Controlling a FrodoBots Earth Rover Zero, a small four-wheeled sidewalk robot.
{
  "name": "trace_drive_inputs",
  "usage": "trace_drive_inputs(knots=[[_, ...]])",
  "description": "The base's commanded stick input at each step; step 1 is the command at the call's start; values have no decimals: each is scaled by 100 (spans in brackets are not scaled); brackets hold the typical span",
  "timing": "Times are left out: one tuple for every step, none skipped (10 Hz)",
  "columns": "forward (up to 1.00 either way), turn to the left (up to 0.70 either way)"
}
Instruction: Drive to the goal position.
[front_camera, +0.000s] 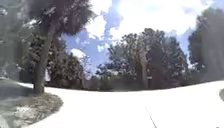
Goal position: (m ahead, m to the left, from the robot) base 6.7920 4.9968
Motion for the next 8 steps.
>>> trace_drive_inputs(knots=[[70,0],[70,0],[70,0],[70,0],[70,0],[70,0],[70,0],[70,0]])
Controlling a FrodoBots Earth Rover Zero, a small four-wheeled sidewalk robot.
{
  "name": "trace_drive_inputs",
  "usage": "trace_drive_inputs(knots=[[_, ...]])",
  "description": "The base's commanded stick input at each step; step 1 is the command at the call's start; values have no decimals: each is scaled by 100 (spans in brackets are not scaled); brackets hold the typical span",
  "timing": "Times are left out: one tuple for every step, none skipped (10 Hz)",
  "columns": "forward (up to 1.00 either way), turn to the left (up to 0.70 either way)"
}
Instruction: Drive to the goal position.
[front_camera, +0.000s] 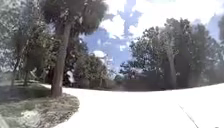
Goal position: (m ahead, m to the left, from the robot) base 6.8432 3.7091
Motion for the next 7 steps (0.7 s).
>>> trace_drive_inputs(knots=[[70,0],[70,0],[70,0],[70,0],[70,0],[70,0],[70,20]])
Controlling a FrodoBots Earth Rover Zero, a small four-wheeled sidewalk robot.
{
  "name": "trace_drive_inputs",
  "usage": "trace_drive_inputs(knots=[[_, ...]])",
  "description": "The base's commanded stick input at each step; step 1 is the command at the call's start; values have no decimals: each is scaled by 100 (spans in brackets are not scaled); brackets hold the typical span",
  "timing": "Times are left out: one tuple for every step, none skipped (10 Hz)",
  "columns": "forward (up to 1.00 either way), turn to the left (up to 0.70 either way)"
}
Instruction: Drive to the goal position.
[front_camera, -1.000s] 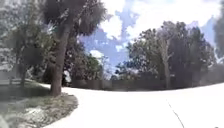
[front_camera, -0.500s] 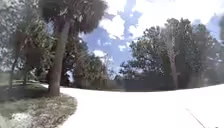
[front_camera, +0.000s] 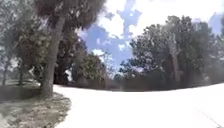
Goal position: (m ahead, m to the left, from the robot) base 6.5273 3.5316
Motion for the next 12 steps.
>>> trace_drive_inputs(knots=[[70,35],[70,35],[70,35],[70,35],[70,35],[70,35],[70,35],[70,35],[70,12],[70,0],[70,0],[70,0]])
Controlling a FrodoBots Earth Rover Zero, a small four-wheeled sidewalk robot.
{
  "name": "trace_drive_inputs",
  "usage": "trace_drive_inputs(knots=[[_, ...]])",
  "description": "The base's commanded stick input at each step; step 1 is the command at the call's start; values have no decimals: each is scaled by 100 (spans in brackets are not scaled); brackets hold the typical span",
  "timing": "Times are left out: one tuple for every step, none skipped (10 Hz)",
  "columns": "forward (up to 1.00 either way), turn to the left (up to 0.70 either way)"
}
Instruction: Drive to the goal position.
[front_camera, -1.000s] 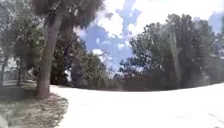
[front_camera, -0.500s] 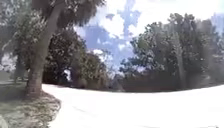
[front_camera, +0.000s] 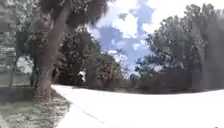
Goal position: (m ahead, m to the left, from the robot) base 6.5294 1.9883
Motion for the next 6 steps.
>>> trace_drive_inputs(knots=[[70,0],[70,0],[70,0],[70,0],[70,0],[70,0]])
